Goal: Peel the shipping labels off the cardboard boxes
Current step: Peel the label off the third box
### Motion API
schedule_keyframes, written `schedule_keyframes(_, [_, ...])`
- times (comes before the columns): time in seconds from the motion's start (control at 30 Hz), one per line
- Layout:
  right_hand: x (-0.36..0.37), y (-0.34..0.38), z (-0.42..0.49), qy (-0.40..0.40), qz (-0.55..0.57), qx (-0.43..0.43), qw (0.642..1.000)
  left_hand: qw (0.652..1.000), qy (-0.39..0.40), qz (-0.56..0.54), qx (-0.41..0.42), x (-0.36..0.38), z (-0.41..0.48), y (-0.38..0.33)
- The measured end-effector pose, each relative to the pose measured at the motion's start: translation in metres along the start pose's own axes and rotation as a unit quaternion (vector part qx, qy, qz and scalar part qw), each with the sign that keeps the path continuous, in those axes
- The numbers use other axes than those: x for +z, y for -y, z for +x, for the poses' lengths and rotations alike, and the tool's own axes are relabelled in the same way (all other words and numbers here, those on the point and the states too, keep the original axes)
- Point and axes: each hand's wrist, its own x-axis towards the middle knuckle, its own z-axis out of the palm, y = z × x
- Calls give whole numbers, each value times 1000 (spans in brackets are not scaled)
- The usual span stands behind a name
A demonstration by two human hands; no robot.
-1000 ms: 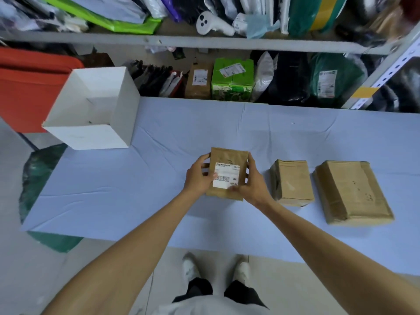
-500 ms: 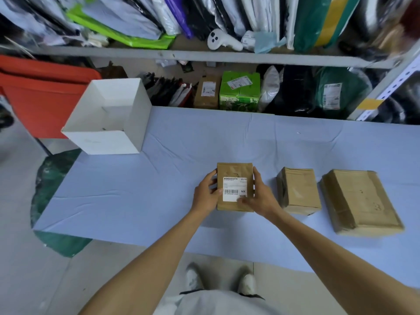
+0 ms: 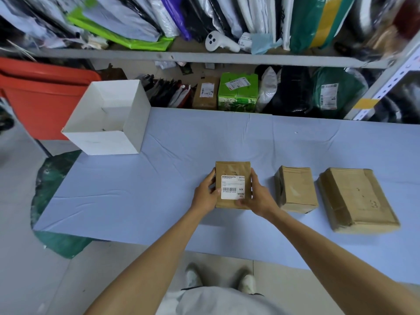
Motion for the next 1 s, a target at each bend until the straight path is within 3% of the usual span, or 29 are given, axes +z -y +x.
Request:
schedule_keyframes(0.37, [3,-9,7,0,-7,-1,1000,996,-51,13,76,6,-6,7])
schedule_keyframes(1.0, [4,-11,12,-4,-15,-1,1000,994,-77,31,74,10,-4,10])
